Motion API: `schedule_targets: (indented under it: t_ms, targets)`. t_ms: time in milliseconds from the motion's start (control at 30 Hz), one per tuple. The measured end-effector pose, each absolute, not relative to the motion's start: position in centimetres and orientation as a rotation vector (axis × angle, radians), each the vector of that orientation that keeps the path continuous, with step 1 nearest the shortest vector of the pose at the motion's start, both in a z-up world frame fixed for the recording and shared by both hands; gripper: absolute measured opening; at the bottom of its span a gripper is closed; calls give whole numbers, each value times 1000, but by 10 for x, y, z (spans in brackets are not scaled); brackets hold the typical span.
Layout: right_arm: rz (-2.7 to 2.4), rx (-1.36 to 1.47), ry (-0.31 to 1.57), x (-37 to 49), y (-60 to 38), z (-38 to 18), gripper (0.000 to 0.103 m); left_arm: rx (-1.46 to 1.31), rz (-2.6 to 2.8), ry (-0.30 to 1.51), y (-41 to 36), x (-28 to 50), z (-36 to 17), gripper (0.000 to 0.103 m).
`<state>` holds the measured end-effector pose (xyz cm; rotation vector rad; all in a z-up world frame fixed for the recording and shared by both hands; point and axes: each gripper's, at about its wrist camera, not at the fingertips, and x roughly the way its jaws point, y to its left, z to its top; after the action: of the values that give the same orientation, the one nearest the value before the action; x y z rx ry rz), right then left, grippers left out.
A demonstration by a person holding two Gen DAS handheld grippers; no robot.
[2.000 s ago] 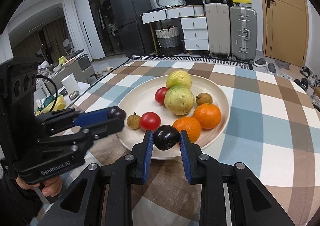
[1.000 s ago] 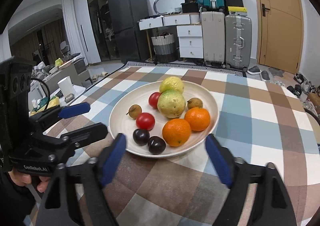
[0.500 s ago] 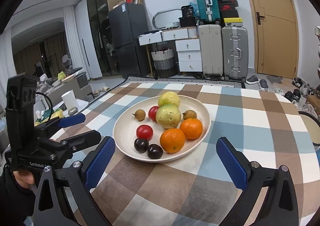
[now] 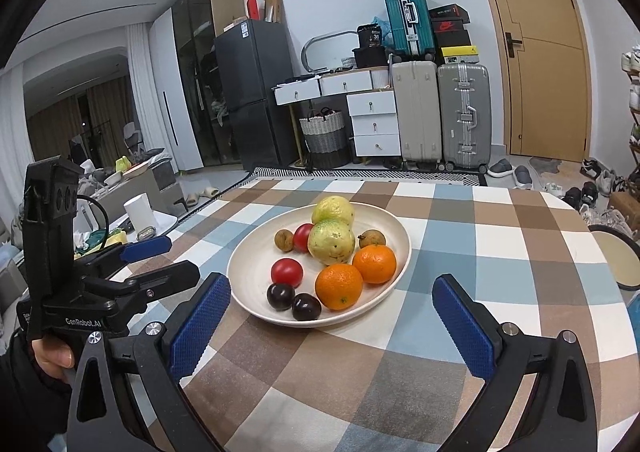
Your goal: Organize fruits
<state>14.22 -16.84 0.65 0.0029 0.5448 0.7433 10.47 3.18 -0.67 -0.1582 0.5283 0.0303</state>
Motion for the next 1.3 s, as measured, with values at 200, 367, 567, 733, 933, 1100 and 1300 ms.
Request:
schedule_targets:
  t_ms: [200, 367, 567, 733, 933, 1100, 1300]
  targets:
    - [747, 5, 548, 142, -168, 6, 103, -167, 32, 528, 33, 104, -7, 102]
    - [748, -3, 546, 142, -168, 6, 103, -160, 36, 530, 32, 105, -7, 102]
    - [746, -8, 544, 142, -167, 6, 103, -160, 36, 529, 31, 104, -6, 102]
    - [749, -7, 546, 142, -167, 6, 103, -157, 36, 529, 31, 104, -6, 102]
    - [751, -9, 544, 142, -167, 5, 103, -158, 36, 529, 31, 104, -6, 102]
    - [753, -10, 545, 142, -167, 5, 103, -156, 36, 528, 31, 104, -6, 102]
    - [753, -11, 543, 142, -167, 5, 103, -157, 37, 530, 31, 104, -6, 102]
